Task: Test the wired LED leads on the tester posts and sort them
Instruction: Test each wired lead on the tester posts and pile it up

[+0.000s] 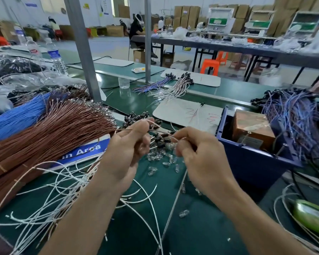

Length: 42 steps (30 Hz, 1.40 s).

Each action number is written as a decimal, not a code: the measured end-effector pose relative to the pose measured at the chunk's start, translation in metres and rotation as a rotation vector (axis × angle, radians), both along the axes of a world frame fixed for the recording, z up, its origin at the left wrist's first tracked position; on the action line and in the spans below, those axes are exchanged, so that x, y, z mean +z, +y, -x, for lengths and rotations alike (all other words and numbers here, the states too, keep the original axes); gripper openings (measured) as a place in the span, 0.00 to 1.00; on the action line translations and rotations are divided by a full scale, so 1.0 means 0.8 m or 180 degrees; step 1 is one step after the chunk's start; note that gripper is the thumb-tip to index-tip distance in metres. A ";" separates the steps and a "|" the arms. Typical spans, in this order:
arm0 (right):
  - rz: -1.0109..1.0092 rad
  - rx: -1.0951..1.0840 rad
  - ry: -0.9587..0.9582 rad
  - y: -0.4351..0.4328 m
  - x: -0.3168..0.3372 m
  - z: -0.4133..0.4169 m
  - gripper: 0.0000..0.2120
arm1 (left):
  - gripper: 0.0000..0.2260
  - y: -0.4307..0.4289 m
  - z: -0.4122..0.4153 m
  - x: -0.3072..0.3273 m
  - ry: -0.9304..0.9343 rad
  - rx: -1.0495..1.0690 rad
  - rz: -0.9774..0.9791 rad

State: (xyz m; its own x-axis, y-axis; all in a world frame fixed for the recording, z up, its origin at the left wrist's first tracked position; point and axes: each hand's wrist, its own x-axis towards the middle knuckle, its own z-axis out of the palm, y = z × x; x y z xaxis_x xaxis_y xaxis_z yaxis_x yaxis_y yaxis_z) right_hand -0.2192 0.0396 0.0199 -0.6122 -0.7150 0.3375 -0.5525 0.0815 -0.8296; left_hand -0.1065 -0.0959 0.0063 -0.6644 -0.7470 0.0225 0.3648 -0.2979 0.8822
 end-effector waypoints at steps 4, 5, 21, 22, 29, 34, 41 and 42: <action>-0.0160 -0.0115 -0.0172 0.072 -0.018 -0.002 0.15 | 0.07 0.037 0.018 -0.006 -0.0022 0.0188 -0.0396; -0.0202 -0.0183 -0.0173 0.090 -0.022 0.001 0.16 | 0.07 0.047 0.021 -0.009 -0.0064 0.0214 -0.0404; -0.0295 -0.1520 -0.0573 0.305 -0.075 0.082 0.08 | 0.06 0.075 0.046 -0.023 -0.0373 0.0763 -0.0422; -0.0297 -0.1578 -0.0579 0.314 -0.078 0.088 0.07 | 0.05 0.072 0.050 -0.023 -0.0421 0.0798 -0.0430; 0.0103 -0.1547 -0.1237 0.343 -0.090 0.103 0.08 | 0.05 0.044 0.062 -0.031 -0.0660 0.0305 -0.0252; -0.0251 -0.1475 -0.1027 0.352 -0.079 0.101 0.10 | 0.09 0.052 0.067 -0.044 -0.0829 -0.0367 -0.0098; -0.0788 -0.2283 -0.0140 0.363 -0.064 0.100 0.11 | 0.05 0.101 0.075 -0.069 -0.1955 0.0580 0.2827; -0.0797 -0.2390 -0.0083 0.364 -0.064 0.100 0.11 | 0.08 0.108 0.076 -0.069 -0.2035 0.0613 0.3032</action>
State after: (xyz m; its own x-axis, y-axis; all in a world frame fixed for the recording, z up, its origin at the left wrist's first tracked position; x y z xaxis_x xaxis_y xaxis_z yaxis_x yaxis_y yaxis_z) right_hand -0.2990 0.3308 -0.0310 -0.9666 -0.1605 0.1999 -0.2563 0.6107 -0.7492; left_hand -0.1670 -0.0092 -0.0491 -0.6349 -0.6981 0.3311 -0.2608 0.5970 0.7587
